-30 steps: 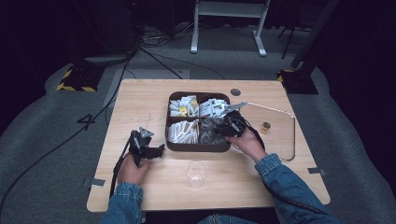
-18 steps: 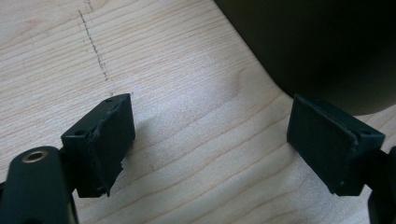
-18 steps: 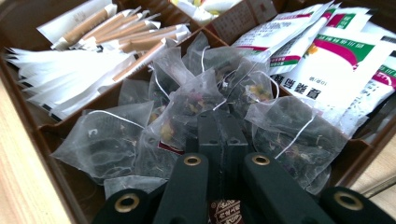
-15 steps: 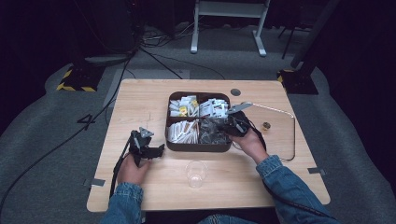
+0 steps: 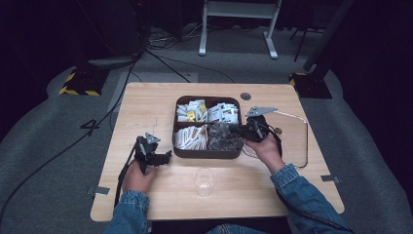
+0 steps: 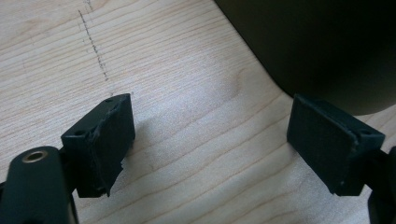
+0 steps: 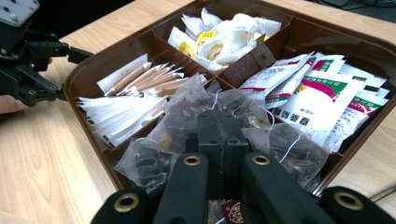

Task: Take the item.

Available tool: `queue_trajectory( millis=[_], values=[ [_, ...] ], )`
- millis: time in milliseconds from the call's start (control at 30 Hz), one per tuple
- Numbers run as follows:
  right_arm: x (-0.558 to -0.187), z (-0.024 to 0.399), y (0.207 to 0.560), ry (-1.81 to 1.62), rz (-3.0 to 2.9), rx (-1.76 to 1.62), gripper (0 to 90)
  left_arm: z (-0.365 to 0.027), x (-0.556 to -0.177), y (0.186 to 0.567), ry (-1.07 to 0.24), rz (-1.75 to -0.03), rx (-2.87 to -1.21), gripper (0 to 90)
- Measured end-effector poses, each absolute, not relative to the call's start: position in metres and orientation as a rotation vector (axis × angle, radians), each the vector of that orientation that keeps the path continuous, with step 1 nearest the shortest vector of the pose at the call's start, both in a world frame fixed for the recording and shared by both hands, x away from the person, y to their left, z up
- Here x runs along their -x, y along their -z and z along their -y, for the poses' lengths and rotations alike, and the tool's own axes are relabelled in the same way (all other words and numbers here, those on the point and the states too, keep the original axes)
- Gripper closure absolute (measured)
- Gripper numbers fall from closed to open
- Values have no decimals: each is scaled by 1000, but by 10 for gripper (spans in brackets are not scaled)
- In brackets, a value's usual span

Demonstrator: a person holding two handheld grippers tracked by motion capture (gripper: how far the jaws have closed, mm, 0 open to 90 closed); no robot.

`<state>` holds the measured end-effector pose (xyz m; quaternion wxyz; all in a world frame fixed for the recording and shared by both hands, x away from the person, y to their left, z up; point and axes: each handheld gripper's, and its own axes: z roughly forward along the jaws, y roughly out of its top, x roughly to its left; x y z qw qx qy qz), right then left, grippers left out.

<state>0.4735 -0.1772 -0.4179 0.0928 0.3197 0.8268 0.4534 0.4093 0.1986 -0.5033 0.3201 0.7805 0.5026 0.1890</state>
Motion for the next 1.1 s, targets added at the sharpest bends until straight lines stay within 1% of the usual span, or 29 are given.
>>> queue_trajectory(
  millis=[100, 300, 367, 533, 633, 733, 800, 833, 867, 933, 967, 1100],
  values=[
    [-475, 178, 421, -1334, -2464, -959, 898, -199, -409, 503, -497, -1321, -2051, 157],
    [-479, 169, 438, -1235, -2517, -955, 889, -199, -409, 503, -493, -1321, -2054, 157],
    [-478, 166, 439, -1211, -2527, -938, 864, -199, -409, 503, -493, -1320, -2054, 157],
    [-476, 160, 437, -1215, -2535, -886, 752, -199, -409, 503, -493, -1321, -2054, 157],
    [-475, 154, 438, -1212, -2550, -842, 714, -199, -409, 503, -493, -1321, -2054, 157],
    [-474, 146, 441, -1185, -2579, -809, 703, -199, -409, 503, -496, -1321, -2052, 157],
    [-476, 143, 444, -1168, -2592, -816, 714, -199, -409, 503, -495, -1321, -2052, 157],
    [-476, 142, 444, -1163, -2596, -822, 756, -199, -409, 503, -493, -1321, -2053, 157],
    [-477, 142, 444, -1144, -2599, -818, 827, -199, -409, 503, -493, -1321, -2054, 157],
    [-475, 142, 443, -1136, -2586, -806, 845, -199, -409, 503, -493, -1321, -2054, 157],
    [-475, 141, 442, -1143, -2583, -800, 871, -199, -409, 503, -496, -1321, -2052, 158],
    [-471, 143, 436, -1182, -2556, -786, 898, -199, -409, 503, -493, -1321, -2054, 157]
  ],
)
